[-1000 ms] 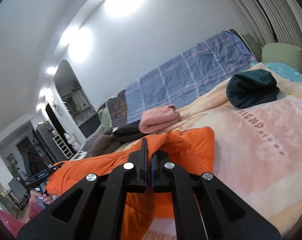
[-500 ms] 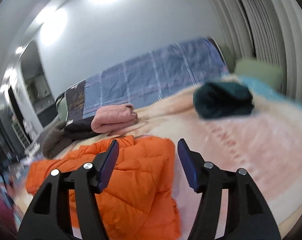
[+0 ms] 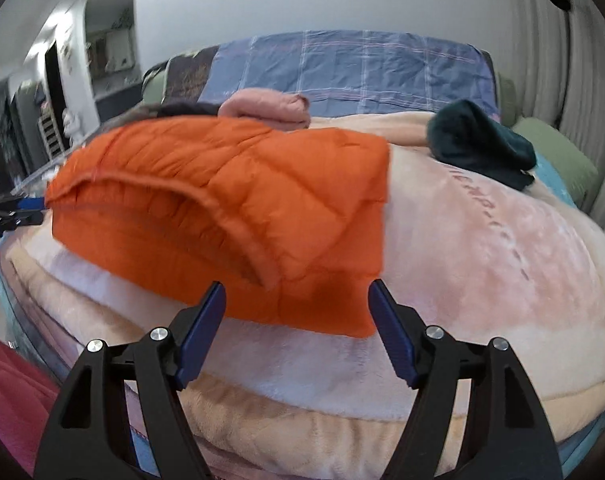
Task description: Fold large clothes
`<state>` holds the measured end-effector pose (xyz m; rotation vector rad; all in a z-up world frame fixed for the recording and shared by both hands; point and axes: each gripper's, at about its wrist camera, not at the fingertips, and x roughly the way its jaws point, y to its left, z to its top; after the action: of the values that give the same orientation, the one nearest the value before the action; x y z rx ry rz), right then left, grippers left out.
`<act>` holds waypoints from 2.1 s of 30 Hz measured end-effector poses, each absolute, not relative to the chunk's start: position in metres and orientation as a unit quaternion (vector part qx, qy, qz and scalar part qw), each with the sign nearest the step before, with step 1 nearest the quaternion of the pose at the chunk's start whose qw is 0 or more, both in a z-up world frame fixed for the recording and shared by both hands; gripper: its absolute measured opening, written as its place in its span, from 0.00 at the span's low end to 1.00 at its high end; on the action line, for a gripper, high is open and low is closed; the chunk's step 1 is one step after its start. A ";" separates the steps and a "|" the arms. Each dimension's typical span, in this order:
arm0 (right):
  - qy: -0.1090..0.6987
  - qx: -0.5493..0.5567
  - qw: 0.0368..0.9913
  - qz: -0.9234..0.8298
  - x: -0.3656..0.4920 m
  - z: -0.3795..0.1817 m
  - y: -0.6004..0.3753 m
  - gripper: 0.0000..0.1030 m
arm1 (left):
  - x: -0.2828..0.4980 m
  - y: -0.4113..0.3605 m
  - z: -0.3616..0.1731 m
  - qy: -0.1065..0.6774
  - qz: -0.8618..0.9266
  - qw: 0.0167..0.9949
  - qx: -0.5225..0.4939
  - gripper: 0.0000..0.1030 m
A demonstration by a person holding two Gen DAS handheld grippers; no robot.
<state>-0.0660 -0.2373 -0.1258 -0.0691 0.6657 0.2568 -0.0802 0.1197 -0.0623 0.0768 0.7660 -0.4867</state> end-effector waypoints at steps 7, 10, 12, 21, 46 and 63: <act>0.303 -0.040 0.932 0.196 -0.059 -0.115 -0.220 0.72 | -0.065 0.104 -0.074 0.386 -0.295 0.874 0.003 0.61; 0.283 -0.036 0.936 0.204 -0.049 -0.103 -0.218 0.72 | -0.058 0.101 -0.060 0.362 -0.321 0.875 -0.012 0.61; 0.252 -0.025 0.945 0.207 -0.033 -0.084 -0.222 0.72 | -0.048 0.100 -0.051 0.349 -0.329 0.877 -0.019 0.61; 0.237 0.096 0.960 0.114 0.072 -0.031 -0.263 0.72 | 0.061 0.111 0.010 0.275 -0.259 0.924 -0.063 0.68; 0.353 0.060 0.929 0.091 0.171 -0.090 -0.182 0.66 | 0.134 0.026 -0.049 0.363 -0.211 0.908 -0.002 0.70; 0.384 0.122 0.909 0.104 0.185 -0.154 -0.201 0.67 | 0.156 0.044 -0.128 0.389 -0.117 0.913 0.028 0.72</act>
<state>0.1854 -0.2012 -0.1540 0.2512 0.7912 0.2153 0.1563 0.0436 -0.1277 0.0573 0.8019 -0.2414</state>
